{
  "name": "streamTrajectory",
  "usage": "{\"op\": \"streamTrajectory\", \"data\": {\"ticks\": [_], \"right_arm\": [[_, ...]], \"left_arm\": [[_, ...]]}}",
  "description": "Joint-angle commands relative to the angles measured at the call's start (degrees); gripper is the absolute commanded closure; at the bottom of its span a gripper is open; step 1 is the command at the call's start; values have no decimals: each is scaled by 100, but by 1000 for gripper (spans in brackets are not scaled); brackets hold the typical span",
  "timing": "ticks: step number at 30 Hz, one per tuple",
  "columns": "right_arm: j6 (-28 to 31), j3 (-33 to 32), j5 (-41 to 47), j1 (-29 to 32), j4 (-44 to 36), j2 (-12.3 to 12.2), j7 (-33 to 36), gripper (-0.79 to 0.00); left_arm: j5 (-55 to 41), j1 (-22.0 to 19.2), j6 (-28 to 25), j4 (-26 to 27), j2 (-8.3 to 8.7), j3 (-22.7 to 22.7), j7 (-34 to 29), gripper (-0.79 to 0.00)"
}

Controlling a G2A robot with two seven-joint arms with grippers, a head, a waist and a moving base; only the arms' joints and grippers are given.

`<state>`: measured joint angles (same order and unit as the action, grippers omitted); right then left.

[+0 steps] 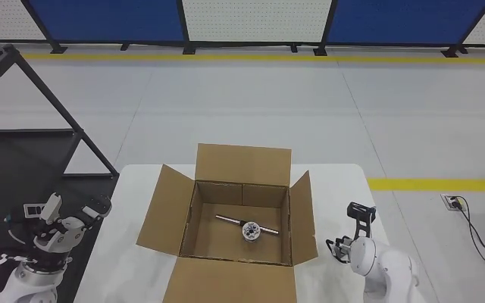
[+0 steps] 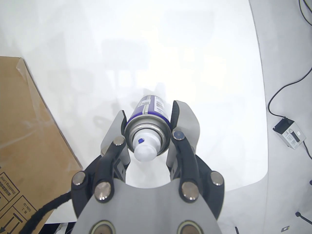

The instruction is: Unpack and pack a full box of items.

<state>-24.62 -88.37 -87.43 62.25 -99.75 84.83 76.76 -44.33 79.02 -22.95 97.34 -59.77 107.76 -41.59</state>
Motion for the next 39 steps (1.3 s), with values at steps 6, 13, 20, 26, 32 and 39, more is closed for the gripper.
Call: {"op": "streamTrajectory", "data": {"ticks": [6, 13, 20, 26, 32, 39], "right_arm": [[1, -34, 22, 12, 1, -3, 19, -585], [5, -92, 32, 44, -234, -10, 73, -785], [-99, -389, 22, 234, -1618, -30, 187, -785], [180, -539, -52, 98, -3227, -53, 470, -785], [726, 338, -167, -825, -3490, -49, 639, -785], [877, 2121, -255, -1587, -3490, 70, 1124, -785]], "left_arm": [[0, 0, 0, 0, 0, 0, 0, -785], [0, 0, 0, 0, 0, 0, 0, -785], [0, 0, 0, 0, 0, 0, 0, -785], [0, 0, 0, 0, 0, 0, 0, -785], [0, 0, 0, 0, 0, 0, 0, -785], [0, 0, 0, 0, 0, 0, 0, -785]]}}
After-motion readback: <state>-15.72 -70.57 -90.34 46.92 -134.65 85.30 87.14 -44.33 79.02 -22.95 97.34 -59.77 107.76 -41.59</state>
